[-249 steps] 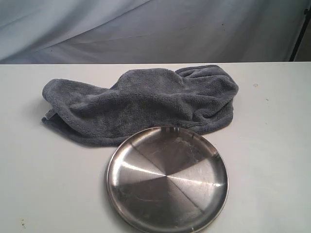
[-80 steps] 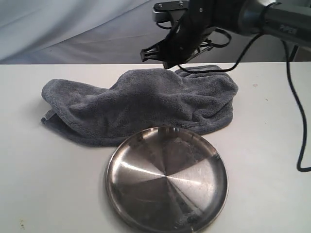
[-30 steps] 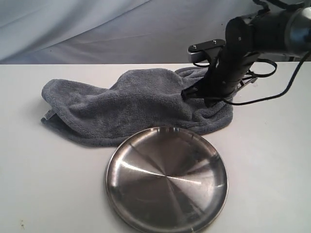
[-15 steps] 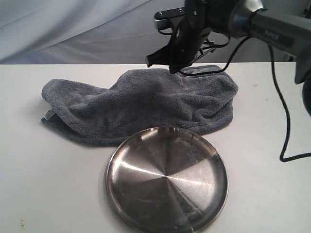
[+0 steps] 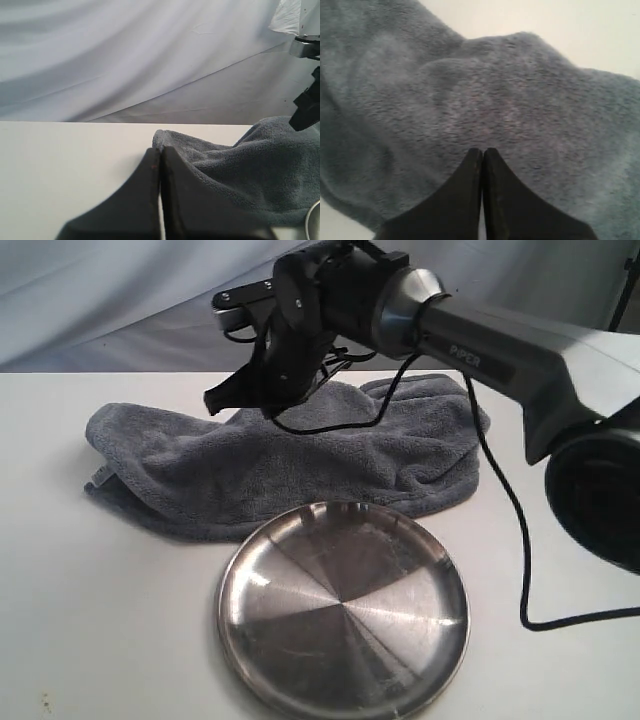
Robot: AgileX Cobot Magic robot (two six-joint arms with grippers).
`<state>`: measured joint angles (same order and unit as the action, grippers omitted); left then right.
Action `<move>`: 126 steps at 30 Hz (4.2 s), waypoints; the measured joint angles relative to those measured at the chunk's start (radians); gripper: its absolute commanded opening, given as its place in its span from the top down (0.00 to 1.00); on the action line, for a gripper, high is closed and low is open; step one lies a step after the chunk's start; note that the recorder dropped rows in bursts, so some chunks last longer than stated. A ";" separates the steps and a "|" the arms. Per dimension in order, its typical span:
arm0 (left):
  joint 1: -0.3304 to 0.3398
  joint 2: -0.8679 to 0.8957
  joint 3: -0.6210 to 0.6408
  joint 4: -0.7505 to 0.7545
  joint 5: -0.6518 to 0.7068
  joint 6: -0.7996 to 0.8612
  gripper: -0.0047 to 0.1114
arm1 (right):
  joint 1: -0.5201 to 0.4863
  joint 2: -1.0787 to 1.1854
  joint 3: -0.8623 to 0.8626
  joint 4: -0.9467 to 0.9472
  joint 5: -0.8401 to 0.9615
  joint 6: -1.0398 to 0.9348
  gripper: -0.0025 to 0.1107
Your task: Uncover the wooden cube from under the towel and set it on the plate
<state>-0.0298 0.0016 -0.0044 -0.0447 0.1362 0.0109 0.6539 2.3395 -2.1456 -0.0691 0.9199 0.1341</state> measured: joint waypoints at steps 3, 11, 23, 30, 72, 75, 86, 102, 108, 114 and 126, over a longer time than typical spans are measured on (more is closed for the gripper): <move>0.000 0.000 0.000 0.000 0.000 0.000 0.95 | 0.060 0.000 0.000 0.000 -0.005 0.000 0.98; 0.000 0.000 0.000 0.000 0.000 0.000 0.95 | 0.228 0.000 0.034 0.007 0.069 -0.035 0.98; 0.000 0.000 0.000 0.000 0.000 0.000 0.95 | 0.241 -0.098 0.290 -0.011 0.080 -0.038 0.98; 0.000 0.000 0.000 0.000 0.000 0.000 0.95 | 0.066 -0.222 0.418 -0.025 0.054 -0.005 0.98; 0.000 0.000 0.000 0.000 0.000 0.000 0.95 | -0.049 -0.084 0.160 0.069 -0.274 0.011 0.98; 0.000 0.000 0.000 0.000 0.000 0.000 0.95 | -0.026 -0.068 0.153 0.069 -0.269 0.011 0.98; 0.000 0.000 0.000 0.000 0.000 0.000 0.95 | 0.126 -0.059 0.152 0.069 -0.134 -0.031 0.98; 0.000 0.000 0.000 0.000 0.000 0.000 0.95 | 0.024 -0.309 0.727 -0.003 -0.327 0.003 0.98; 0.000 0.000 0.000 0.000 0.000 0.000 0.95 | -0.097 -0.328 0.731 -0.010 -0.452 0.025 0.98; 0.000 0.000 0.000 0.000 0.000 0.000 0.95 | -0.097 -0.308 0.693 0.069 -0.615 0.025 0.98; 0.000 0.000 0.000 0.000 0.000 0.000 0.95 | -0.097 -0.183 0.380 0.085 -0.505 0.052 0.86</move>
<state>-0.0298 0.0016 -0.0044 -0.0447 0.1362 0.0109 0.5573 2.1561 -1.7653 0.0162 0.4150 0.1865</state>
